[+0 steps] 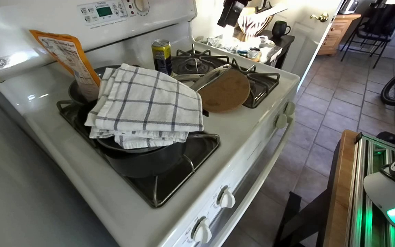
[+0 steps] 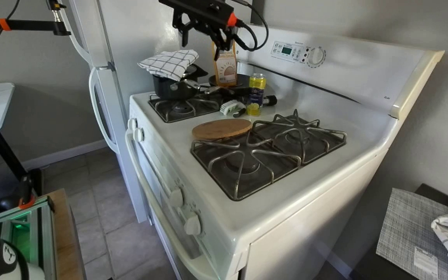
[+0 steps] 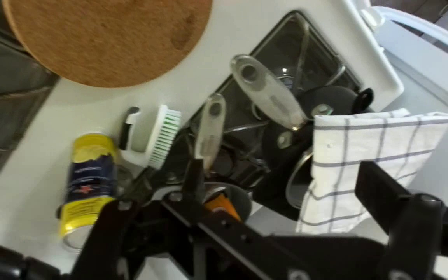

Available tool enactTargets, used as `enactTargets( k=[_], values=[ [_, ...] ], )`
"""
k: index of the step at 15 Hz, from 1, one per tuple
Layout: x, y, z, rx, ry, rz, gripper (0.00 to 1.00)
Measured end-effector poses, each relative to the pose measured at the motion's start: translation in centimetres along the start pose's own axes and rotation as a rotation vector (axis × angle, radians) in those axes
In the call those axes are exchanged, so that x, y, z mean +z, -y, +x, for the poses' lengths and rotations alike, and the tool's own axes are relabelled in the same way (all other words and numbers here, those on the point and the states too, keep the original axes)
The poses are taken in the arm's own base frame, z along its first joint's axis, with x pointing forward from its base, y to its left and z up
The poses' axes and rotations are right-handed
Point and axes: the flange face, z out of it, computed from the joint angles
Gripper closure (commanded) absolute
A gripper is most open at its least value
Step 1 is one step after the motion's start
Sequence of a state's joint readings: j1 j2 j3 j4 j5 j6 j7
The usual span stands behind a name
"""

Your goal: Put the white towel on the front right side of the stove.

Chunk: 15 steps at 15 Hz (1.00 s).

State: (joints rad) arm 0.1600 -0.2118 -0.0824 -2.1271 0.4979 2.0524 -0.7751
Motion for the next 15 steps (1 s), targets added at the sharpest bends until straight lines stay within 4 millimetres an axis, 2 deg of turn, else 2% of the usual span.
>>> enactTargets(
  k=[3, 5, 12, 15],
  values=[
    [1.8, 3.7, 1.8, -0.110, 0.022, 0.125, 0.00],
    [2.7, 5.2, 2.8, -0.140, 0.041, 0.175, 0.00],
    [3.7, 5.2, 3.6, -0.149, 0.054, 0.186, 0.00],
    [5.2, 5.6, 4.6, -0.143, 0.016, 0.196, 0.00]
  ],
)
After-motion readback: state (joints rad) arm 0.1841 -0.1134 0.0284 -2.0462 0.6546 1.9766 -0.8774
